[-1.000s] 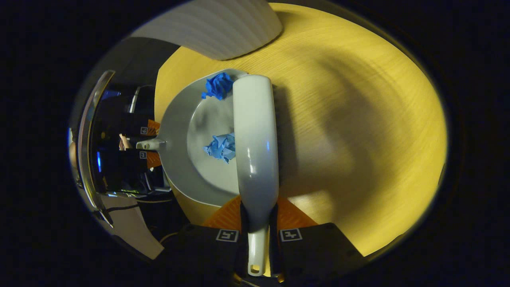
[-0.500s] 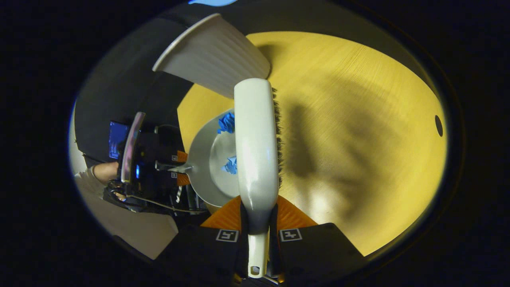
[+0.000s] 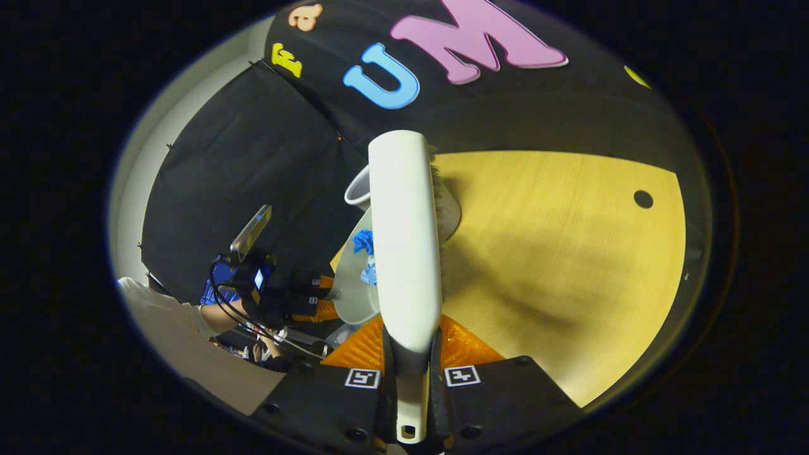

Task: Pick up the small broom and dustpan from the desktop, sweep the trash into the dustpan with the broom, and then empty the trash into the garbage bin.

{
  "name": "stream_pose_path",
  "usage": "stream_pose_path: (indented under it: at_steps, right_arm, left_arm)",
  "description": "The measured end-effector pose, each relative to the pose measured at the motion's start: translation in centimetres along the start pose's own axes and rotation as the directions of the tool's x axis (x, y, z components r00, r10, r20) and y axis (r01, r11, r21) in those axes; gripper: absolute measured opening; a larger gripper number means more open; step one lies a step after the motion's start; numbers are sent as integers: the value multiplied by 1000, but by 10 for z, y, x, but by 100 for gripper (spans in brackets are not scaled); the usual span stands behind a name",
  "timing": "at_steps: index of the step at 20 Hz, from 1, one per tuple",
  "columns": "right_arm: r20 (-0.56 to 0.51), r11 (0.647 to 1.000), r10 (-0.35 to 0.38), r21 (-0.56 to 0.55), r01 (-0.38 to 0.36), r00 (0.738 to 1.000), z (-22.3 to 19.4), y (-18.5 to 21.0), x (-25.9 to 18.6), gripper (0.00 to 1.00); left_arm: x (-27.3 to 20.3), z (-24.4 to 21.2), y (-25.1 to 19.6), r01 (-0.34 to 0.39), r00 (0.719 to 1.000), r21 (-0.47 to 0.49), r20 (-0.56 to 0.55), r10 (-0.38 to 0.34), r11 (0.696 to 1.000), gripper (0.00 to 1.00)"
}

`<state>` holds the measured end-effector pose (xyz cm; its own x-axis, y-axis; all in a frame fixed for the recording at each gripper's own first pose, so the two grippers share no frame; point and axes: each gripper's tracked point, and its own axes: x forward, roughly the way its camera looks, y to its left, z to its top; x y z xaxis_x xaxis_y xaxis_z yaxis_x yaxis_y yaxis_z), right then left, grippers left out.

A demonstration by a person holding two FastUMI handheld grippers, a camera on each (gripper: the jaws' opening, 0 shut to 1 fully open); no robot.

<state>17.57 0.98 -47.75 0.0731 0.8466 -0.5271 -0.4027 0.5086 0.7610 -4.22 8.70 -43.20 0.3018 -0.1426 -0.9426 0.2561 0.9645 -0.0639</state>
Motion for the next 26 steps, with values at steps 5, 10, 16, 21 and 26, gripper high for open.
stream_pose_path:
  at_steps: [5, 10, 16, 21, 26]
  right_arm:
    - [181, 999, 44, -7, -43, 983, 17, -1, 4, 22]
    - [264, 997, 62, 20, -69, 962, 5, -6, -17, 22]
    - [258, 997, 15, 67, -34, 966, -18, -13, -24, 22]
    - [254, 995, 5, 91, -29, 967, -17, -18, -12, 22]
    - [250, 994, -18, 112, -10, 968, -22, -24, -12, 22]
  left_arm:
    - [-17, 35, 18, -76, 993, 4, 89, 75, 997, 24]
    - [-50, 62, 83, -184, 982, 30, 56, 182, 982, 24]
    - [-67, 50, 206, -420, 882, 181, -148, 446, 890, 24]
    - [-89, 48, 283, -551, 687, 452, -232, 689, 701, 24]
    - [-123, 42, 301, -532, 523, 696, -177, 834, 482, 24]
